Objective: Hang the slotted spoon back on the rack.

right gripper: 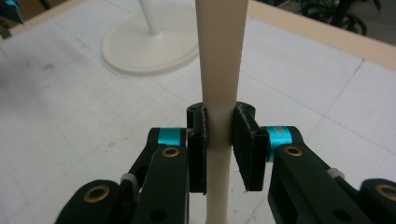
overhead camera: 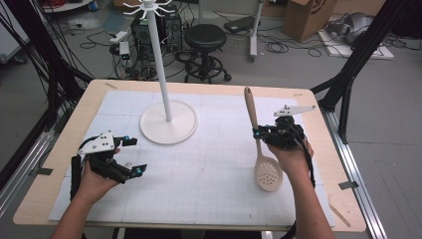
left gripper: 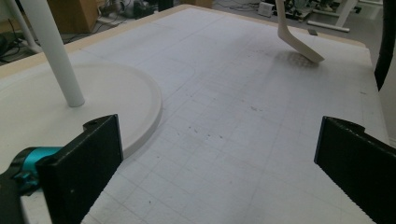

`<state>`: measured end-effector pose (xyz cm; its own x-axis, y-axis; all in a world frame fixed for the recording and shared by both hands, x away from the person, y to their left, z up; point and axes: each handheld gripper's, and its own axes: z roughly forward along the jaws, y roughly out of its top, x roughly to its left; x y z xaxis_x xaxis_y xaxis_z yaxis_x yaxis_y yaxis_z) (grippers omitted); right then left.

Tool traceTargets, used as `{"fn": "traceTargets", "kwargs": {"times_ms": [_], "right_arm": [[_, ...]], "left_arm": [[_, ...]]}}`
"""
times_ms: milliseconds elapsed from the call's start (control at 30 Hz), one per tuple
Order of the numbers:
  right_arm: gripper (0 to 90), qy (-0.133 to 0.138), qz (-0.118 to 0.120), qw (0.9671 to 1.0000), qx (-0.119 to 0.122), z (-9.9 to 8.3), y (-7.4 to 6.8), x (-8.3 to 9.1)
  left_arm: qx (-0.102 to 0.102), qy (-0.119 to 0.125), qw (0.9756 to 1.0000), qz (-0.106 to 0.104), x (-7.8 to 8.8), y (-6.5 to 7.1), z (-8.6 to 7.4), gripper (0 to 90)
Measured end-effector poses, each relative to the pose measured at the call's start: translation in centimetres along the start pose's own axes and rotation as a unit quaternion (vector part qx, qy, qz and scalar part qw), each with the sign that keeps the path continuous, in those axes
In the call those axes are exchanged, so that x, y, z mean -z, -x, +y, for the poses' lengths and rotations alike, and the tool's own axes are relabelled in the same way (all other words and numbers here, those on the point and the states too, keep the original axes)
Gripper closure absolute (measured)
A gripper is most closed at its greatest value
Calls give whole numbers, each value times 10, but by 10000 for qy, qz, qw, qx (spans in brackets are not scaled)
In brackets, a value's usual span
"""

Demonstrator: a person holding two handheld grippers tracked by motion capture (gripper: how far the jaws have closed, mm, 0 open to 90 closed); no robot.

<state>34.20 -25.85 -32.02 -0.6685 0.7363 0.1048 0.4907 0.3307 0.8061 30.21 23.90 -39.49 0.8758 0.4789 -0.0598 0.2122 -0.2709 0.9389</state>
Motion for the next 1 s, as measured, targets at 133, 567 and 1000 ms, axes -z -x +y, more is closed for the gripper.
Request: {"fn": "traceTargets", "kwargs": {"times_ms": [133,567,1000], "right_arm": [[767,168,82,9997,156,13,-6,8],[766,394,645,9950,653,61,-12,11],[766,531,1208,9836,1232,106,-25,10]], "left_arm": [[-21,2,10000,-9,0,0,1,17],[-95,60,9999,24,5,2,6,17],[-119,126,9998,24,8,3,9,17]]}}
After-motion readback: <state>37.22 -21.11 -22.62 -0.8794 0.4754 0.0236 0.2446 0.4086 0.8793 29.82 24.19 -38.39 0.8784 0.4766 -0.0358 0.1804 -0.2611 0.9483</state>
